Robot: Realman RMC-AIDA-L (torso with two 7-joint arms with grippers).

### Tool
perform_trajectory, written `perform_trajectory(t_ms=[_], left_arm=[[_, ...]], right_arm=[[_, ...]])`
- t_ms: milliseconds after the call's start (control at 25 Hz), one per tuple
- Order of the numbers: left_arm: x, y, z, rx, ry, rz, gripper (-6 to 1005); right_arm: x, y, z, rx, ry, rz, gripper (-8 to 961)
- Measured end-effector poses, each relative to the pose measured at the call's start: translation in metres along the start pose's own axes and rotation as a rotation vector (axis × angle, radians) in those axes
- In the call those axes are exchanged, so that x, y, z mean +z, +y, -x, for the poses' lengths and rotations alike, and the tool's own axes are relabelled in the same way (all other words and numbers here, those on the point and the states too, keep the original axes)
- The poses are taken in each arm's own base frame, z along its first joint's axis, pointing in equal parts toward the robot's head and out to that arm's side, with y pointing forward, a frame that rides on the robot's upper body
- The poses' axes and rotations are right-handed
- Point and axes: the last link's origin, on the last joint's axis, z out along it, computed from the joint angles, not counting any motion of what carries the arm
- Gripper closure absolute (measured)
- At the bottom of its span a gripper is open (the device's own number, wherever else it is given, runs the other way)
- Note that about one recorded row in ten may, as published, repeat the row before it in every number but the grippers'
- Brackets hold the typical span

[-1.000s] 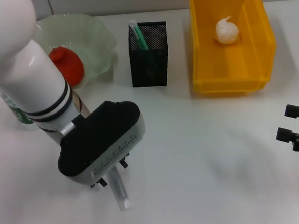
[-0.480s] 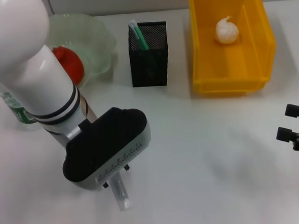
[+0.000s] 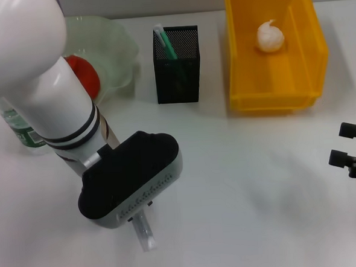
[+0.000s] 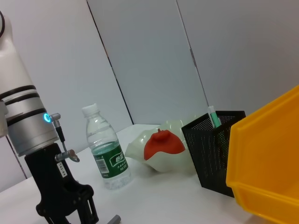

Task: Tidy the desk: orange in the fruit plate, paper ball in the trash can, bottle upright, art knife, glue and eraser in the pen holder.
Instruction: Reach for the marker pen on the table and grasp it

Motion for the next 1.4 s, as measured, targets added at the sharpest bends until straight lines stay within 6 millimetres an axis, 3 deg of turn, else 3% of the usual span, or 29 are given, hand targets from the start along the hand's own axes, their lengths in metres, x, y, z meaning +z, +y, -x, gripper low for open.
perform_trajectory(t_ms=[200, 1240, 1400], left_arm=[[0.0009, -0.0006, 0.0004, 0.001, 0.0, 0.006, 612], [0.0061, -0.0067, -0.0068, 0.054, -0.017, 0.005, 632], [0.0062, -0.0069, -0.0072, 0.052, -0.018, 0.006, 689]], right_arm=[[0.0004, 0.0, 0.0003, -0.002, -0.002, 0.0, 158], [0.0025, 0.0003, 0.0011, -0.009, -0.001, 0.004, 158], [0.0025, 0.0, 0.0017, -0.012, 0.0, 0.005, 159]])
